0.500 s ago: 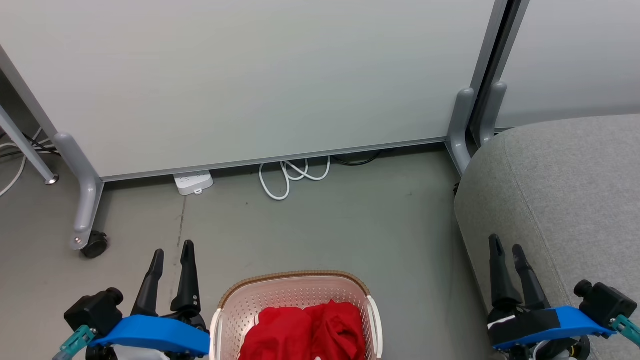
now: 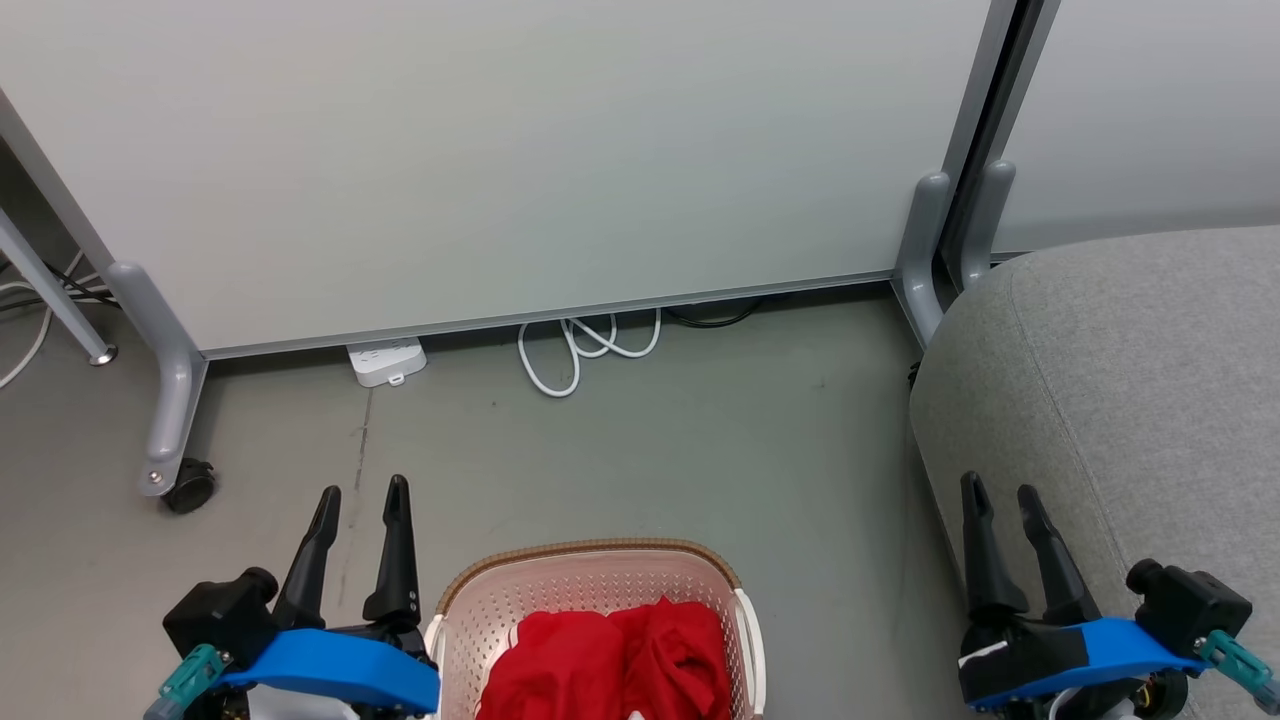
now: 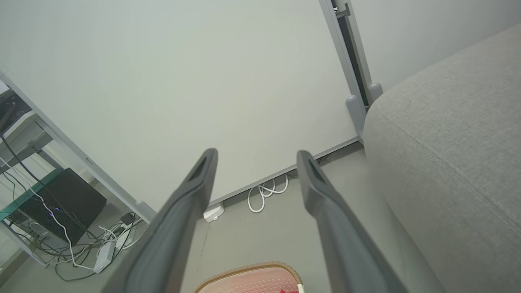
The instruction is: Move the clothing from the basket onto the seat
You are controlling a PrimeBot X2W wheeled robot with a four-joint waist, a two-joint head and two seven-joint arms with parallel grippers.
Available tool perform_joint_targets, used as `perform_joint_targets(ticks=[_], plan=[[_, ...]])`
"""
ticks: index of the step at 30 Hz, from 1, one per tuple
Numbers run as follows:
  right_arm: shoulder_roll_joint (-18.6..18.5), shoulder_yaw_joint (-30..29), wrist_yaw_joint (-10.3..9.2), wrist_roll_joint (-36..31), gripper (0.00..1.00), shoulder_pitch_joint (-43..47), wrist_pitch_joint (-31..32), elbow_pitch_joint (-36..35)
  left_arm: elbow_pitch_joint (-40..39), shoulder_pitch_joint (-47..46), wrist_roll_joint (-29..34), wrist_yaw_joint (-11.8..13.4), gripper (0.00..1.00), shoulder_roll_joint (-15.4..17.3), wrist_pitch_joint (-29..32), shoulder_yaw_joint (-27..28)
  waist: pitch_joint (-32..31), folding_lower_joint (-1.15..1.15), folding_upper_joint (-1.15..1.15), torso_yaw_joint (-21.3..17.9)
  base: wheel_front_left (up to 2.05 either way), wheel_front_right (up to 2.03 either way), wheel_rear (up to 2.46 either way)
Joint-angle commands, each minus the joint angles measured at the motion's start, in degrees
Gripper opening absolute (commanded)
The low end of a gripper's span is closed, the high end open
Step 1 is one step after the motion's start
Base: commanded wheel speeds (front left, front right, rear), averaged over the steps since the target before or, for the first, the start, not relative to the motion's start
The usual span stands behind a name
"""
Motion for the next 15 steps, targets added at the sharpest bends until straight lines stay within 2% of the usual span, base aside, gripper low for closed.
perform_joint_targets(ticks=[1,15], plan=[[-0.2,0.2,0.0,-1.5,1.0,0.0,-0.6,-0.3,-0.2,-1.1,1.4,0.1,1.0,0.4,-0.7,-0.2,0.0,0.0,0.0,0.0,0.0,0.0,0.0],[-0.3,0.9,0.0,-8.6,1.0,0.6,-2.4,0.4,0.5,-0.7,8.2,0.4,1.0,0.4,-2.4,-1.3,-0.3,0.0,0.0,0.1,0.0,0.0,0.0]])
